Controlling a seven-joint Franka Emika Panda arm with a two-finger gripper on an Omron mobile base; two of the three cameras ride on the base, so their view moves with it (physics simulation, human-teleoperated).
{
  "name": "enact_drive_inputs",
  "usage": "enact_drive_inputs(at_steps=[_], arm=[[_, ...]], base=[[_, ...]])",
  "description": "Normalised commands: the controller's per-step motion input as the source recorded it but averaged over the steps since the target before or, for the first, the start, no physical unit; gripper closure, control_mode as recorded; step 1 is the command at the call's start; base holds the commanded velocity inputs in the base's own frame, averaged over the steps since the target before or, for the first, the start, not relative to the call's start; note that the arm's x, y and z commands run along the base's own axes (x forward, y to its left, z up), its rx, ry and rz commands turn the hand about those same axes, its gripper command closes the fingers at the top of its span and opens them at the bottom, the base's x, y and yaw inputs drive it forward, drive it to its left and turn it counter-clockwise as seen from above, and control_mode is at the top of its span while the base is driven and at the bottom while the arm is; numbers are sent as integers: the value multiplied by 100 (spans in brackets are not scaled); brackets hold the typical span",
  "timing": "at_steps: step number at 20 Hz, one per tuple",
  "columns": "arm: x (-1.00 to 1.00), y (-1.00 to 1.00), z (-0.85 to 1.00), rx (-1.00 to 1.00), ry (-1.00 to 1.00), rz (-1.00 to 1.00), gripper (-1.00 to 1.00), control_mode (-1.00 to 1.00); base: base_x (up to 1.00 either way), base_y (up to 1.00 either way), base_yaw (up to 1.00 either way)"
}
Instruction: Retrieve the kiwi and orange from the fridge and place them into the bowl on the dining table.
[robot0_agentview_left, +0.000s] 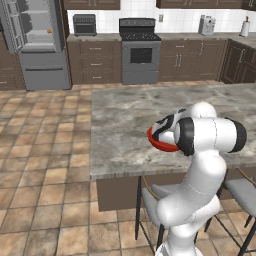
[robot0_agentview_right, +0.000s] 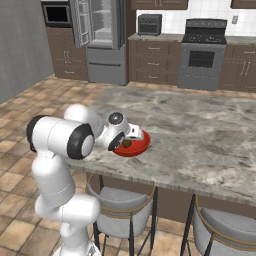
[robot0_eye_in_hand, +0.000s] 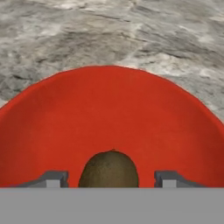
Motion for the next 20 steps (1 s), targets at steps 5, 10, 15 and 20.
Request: enact_drive_inputs(at_steps=[5, 10, 15, 20], arm=[[24, -5, 1, 0, 0, 0, -100, -100], [-8, 0, 44, 0, 0, 0, -100, -100], [-60, 0, 81, -1, -12, 0, -100, -100], [-88, 0, 100, -9, -28, 5, -100, -100]], base=[[0, 0, 0], [0, 0, 0], [0, 0, 0], [0, 0, 0]])
